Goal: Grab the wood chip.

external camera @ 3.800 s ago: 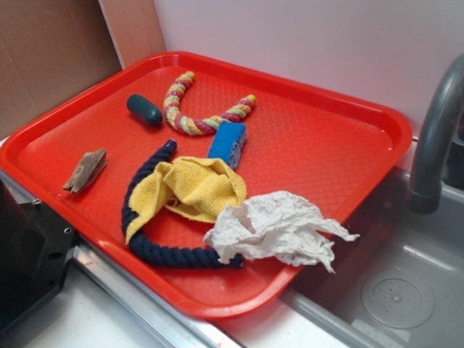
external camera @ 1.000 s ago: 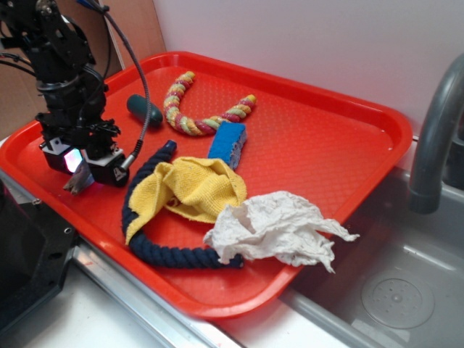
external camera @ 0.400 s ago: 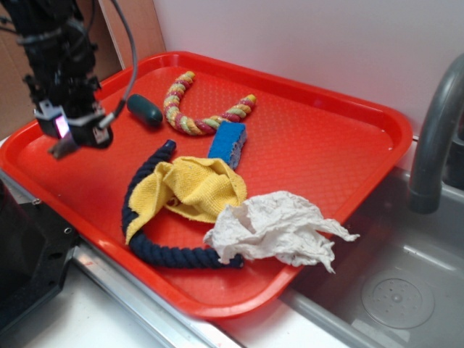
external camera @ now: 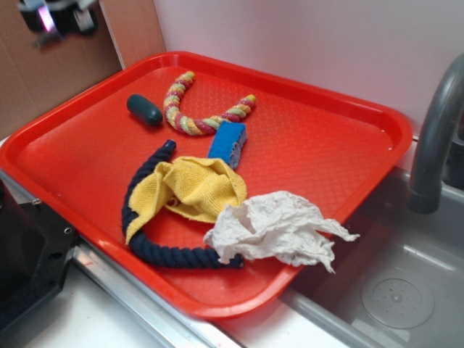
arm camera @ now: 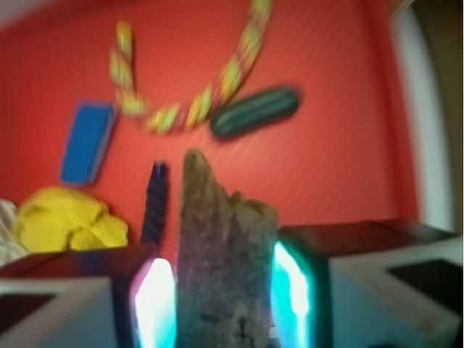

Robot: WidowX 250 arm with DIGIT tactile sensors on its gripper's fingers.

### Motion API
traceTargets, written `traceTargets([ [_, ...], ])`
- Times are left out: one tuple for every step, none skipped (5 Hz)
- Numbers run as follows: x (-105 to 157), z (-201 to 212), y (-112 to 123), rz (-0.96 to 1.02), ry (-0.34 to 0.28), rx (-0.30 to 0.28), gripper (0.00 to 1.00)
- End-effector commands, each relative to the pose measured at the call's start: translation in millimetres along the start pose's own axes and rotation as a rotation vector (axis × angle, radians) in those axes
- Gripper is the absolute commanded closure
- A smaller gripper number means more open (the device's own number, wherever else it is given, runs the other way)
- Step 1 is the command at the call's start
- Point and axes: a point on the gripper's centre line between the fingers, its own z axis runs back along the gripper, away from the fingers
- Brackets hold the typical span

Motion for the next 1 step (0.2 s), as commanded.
traceTargets([
  [0.6,90.2,-40.0,-0.140,-0.200,-0.053,1.00],
])
